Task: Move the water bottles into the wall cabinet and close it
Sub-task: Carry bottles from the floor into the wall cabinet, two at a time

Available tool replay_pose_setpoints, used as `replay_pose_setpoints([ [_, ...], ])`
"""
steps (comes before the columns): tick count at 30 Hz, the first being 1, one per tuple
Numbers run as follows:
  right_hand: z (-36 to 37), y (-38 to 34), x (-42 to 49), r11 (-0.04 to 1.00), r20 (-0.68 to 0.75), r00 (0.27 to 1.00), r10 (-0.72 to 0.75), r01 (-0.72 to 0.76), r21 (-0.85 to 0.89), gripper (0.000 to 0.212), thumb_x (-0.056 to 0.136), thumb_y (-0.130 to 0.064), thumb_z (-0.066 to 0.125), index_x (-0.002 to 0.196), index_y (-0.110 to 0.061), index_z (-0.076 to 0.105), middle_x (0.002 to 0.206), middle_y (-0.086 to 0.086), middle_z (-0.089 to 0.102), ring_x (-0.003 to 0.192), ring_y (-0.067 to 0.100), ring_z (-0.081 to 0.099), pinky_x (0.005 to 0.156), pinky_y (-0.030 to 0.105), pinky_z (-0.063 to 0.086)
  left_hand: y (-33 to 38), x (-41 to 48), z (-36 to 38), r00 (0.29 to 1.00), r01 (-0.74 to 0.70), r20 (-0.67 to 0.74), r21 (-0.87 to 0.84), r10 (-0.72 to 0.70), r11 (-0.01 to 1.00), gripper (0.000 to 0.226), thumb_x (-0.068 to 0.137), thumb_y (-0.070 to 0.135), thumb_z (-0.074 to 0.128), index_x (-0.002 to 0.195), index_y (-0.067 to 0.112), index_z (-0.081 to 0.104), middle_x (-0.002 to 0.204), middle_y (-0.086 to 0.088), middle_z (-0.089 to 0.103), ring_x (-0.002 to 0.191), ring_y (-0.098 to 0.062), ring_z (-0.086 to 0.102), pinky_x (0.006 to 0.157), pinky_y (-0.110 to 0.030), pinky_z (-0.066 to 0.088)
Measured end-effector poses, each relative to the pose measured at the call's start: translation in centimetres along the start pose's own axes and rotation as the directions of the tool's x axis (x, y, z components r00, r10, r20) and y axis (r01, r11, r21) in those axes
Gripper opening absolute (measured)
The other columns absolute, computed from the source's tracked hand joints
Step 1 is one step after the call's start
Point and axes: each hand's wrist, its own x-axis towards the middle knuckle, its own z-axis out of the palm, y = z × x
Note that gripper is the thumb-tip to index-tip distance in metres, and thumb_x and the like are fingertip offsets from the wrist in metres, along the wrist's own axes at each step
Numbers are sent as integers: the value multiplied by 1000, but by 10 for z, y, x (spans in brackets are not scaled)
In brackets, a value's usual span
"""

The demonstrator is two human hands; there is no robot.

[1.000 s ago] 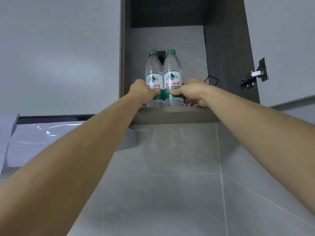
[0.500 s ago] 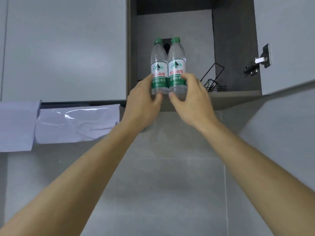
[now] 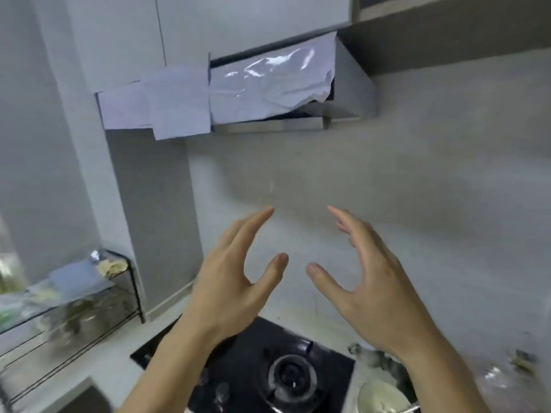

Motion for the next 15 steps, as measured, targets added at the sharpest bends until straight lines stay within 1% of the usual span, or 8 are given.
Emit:
replay_pose_setpoints([
  [3, 53, -8, -23, 998, 160, 987, -9, -1, 63, 72, 93, -54, 66, 152, -55, 26, 153, -41, 27, 143, -16, 28, 115, 15, 27, -35, -59, -33, 993, 99, 55, 165, -109, 981, 59, 95, 54, 57, 150, 41, 39, 143, 30, 45, 130, 13, 41, 107, -16, 35],
  [5, 89, -18, -39, 996, 257, 966, -20, -4, 93, 67, 93, -53, 66, 151, -53, 32, 154, -40, 29, 145, -13, 30, 115, 11, 26, -56, -100, -57, 983, 165, 41, 257, -182, 952, 56, 94, 54, 57, 147, 40, 45, 140, 32, 45, 131, 20, 34, 118, -31, 32],
  [6, 107, -24, -47, 994, 304, 953, -23, -12, 111, 65, 93, -52, 67, 150, -53, 35, 153, -40, 31, 143, -13, 32, 112, 8, 26, -65, -122, -68, 974, 209, 30, 284, -226, 936, 55, 94, 54, 57, 146, 40, 46, 140, 34, 43, 132, 21, 30, 120, -39, 30],
  [8, 145, -37, -67, 986, 388, 921, -23, -45, 164, 64, 93, -49, 69, 149, -53, 37, 150, -40, 34, 138, -17, 35, 107, 5, 29, -82, -166, -91, 943, 312, 11, 308, -332, 898, 57, 94, 58, 54, 147, 40, 44, 142, 36, 39, 135, 20, 28, 121, -44, 30],
  [10, 185, -51, -92, 973, 479, 878, -11, -101, 207, 67, 93, -47, 70, 148, -57, 34, 145, -42, 36, 129, -30, 32, 94, -5, 30, -98, -213, -112, 903, 411, -9, 309, -430, 858, 60, 94, 63, 51, 149, 41, 40, 145, 33, 40, 139, 8, 34, 119, -42, 34],
  [11, 205, -58, -106, 964, 524, 852, -5, -134, 229, 68, 93, -47, 71, 148, -59, 32, 142, -43, 38, 124, -34, 31, 89, -7, 30, -106, -236, -123, 881, 455, -21, 308, -472, 835, 62, 94, 64, 51, 150, 40, 40, 146, 29, 42, 139, 3, 37, 117, -39, 35],
  [12, 225, -65, -120, 954, 564, 826, 1, -170, 248, 71, 92, -46, 72, 148, -61, 30, 140, -43, 39, 123, -34, 32, 88, -6, 31, -113, -259, -133, 859, 495, -36, 309, -510, 812, 63, 94, 64, 51, 150, 39, 40, 146, 27, 43, 138, 2, 39, 116, -35, 36],
  [15, 285, -91, -162, 925, 655, 755, 23, -264, 272, 76, 93, -40, 74, 151, -57, 28, 141, -40, 41, 127, -25, 39, 95, 2, 34, -133, -327, -166, 779, 613, -83, 312, -622, 726, 61, 93, 58, 58, 149, 38, 43, 143, 26, 45, 134, 6, 40, 111, -24, 35],
])
